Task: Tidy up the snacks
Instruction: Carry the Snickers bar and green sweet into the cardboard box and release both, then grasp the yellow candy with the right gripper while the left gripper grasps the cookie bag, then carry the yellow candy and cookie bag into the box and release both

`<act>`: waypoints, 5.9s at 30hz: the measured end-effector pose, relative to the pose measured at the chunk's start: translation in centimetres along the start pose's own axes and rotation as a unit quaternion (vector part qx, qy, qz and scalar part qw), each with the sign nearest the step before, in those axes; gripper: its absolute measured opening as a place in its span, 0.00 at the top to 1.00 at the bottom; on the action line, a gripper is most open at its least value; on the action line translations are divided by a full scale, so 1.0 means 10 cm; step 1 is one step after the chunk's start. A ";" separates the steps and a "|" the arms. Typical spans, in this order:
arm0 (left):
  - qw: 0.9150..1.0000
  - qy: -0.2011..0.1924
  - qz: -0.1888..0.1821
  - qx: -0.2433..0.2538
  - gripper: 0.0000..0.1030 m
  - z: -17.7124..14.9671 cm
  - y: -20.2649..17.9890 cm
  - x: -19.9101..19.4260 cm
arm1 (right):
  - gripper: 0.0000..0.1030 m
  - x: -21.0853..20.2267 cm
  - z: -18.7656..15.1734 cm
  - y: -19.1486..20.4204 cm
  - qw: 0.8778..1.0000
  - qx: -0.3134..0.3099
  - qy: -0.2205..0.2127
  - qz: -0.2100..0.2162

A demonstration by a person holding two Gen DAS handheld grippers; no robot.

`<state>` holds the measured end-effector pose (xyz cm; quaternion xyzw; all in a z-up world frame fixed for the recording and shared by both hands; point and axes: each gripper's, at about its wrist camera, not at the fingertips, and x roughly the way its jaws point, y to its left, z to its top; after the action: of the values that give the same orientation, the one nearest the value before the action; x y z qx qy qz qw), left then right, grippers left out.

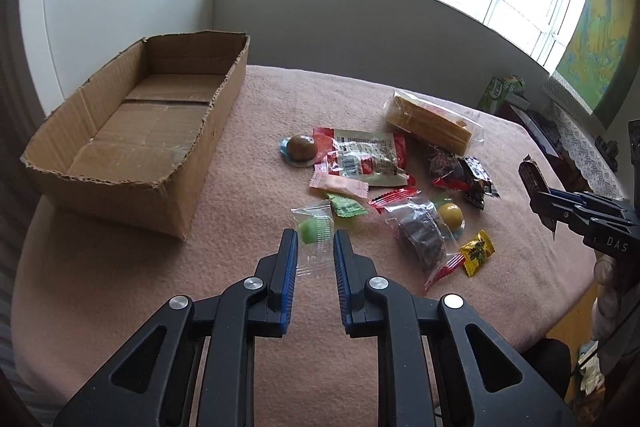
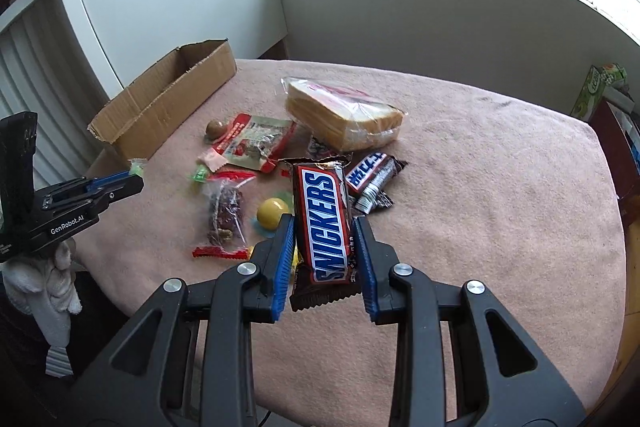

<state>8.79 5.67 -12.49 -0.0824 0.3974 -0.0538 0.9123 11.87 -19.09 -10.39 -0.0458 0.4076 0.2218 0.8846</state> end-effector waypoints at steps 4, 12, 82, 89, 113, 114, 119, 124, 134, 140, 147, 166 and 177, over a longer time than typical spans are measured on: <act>1.000 -0.024 0.008 -0.003 0.84 0.12 0.11 -0.15 | 0.70 0.01 0.24 0.29 0.999 -0.023 -0.017 0.015; 0.997 -0.057 0.041 -0.019 0.84 0.29 0.49 -0.38 | 0.70 0.20 0.74 0.99 0.996 -0.070 -0.037 0.052; 0.999 0.001 -0.034 -0.028 0.65 0.15 0.07 -0.13 | 0.38 0.15 -0.12 0.28 1.000 0.018 0.018 -0.001; 0.998 0.028 -0.054 -0.008 0.65 0.04 -0.22 0.02 | 0.38 0.27 -0.27 0.10 0.998 0.043 0.032 0.041; 0.994 0.087 -0.072 0.003 0.65 0.16 -0.58 0.52 | 0.59 0.74 -0.22 0.00 0.984 0.004 0.116 0.137; 0.993 0.089 -0.072 0.005 0.65 0.16 -0.59 0.54 | 0.59 0.72 -0.25 0.01 0.984 -0.003 0.118 0.134; 0.992 0.100 -0.068 0.018 0.65 0.16 -0.64 0.62 | 0.59 0.64 -0.36 0.08 0.983 -0.037 0.128 0.129; 0.992 0.103 -0.060 0.031 0.54 0.17 -0.70 0.66 | 0.59 0.60 -0.40 0.19 0.983 -0.079 0.130 0.104; 0.992 0.104 -0.041 0.062 0.52 0.17 -0.82 0.75 | 0.54 0.56 -0.39 0.34 0.979 -0.158 0.116 0.052; 0.991 0.101 -0.032 0.080 0.49 0.13 -0.83 0.75 | 0.54 0.70 -0.42 0.48 0.974 -0.181 0.126 0.044; 0.991 0.098 -0.028 0.087 0.49 0.10 -0.81 0.74 | 0.66 0.71 -0.43 0.50 0.975 -0.182 0.124 0.034; 0.992 0.087 -0.037 0.086 0.62 0.08 -0.77 0.69 | 0.72 0.50 -0.46 0.30 0.985 -0.129 0.105 0.041; 0.995 0.049 -0.039 0.073 0.62 0.17 -0.57 0.35 | 0.73 0.26 -0.27 0.31 0.991 -0.107 0.070 0.044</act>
<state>12.22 -0.33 -12.71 -0.0284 0.4334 -0.1222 0.8924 10.14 -16.10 -13.79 -0.1377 0.4442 0.2992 0.8332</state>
